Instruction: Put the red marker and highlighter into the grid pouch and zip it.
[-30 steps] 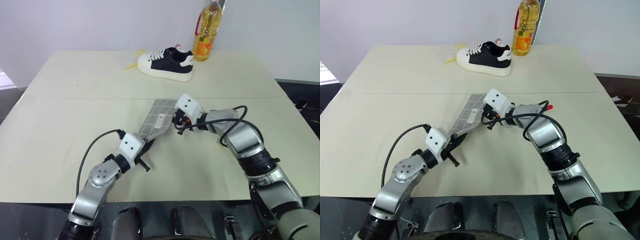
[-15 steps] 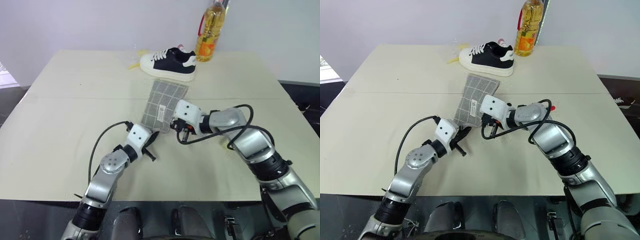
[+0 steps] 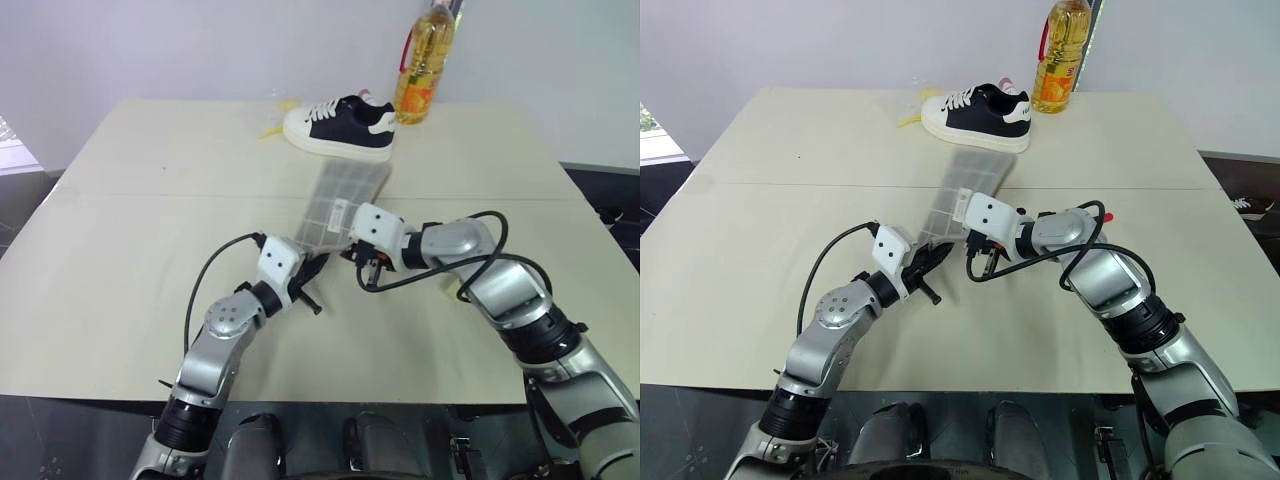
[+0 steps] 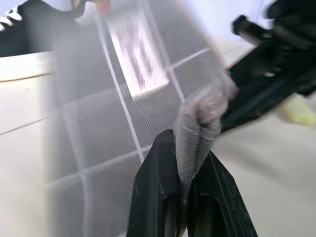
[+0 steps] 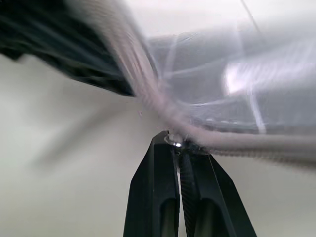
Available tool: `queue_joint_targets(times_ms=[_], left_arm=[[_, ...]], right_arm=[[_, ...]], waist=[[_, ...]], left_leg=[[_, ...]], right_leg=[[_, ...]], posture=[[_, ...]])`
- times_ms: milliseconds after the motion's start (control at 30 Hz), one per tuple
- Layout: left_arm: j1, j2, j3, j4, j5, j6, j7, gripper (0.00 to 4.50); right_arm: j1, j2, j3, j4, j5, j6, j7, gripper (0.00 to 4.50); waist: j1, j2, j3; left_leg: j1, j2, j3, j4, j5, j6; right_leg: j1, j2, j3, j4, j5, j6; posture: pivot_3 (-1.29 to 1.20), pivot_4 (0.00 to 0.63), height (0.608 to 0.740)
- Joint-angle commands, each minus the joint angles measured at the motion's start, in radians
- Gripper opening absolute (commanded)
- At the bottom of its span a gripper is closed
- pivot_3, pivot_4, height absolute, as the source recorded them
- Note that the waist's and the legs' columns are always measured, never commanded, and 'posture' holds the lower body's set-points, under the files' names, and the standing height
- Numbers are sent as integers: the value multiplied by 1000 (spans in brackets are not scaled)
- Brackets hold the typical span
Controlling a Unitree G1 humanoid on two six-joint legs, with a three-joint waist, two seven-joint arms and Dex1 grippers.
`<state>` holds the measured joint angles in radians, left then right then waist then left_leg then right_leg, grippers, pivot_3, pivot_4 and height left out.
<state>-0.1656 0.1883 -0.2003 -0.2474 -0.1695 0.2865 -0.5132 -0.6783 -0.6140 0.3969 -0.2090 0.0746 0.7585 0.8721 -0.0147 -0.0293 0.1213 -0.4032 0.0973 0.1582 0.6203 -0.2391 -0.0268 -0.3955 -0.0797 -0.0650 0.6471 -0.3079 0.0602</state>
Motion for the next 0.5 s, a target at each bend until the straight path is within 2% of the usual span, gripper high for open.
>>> queue_joint_targets(times_ms=[33, 267, 500], left_arm=[[-12, 2, 1, -59, -4, -21, 5, 0], [-66, -24, -21, 24, 68, -55, 69, 0], [-102, -52, -42, 114, 81, -113, 52, 0]], right_arm=[[-19, 12, -9, -1, -3, -24, 6, 18], [3, 23, 24, -72, 20, -21, 52, 18], [14, 37, 42, -130, 27, 10, 55, 18]], waist=[[-1, 0, 0], [1, 0, 0], [1, 0, 0]], left_leg=[[0, 0, 0, 0, 0, 0], [-1, 0, 0, 1, 0, 0], [-2, 0, -1, 3, 0, 1]], right_leg=[[0, 0, 0, 0, 0, 0], [0, 0, 0, 0, 0, 0], [0, 0, -1, 0, 0, 0]], posture=[[0, 150, 713], [0, 150, 713], [0, 150, 713]])
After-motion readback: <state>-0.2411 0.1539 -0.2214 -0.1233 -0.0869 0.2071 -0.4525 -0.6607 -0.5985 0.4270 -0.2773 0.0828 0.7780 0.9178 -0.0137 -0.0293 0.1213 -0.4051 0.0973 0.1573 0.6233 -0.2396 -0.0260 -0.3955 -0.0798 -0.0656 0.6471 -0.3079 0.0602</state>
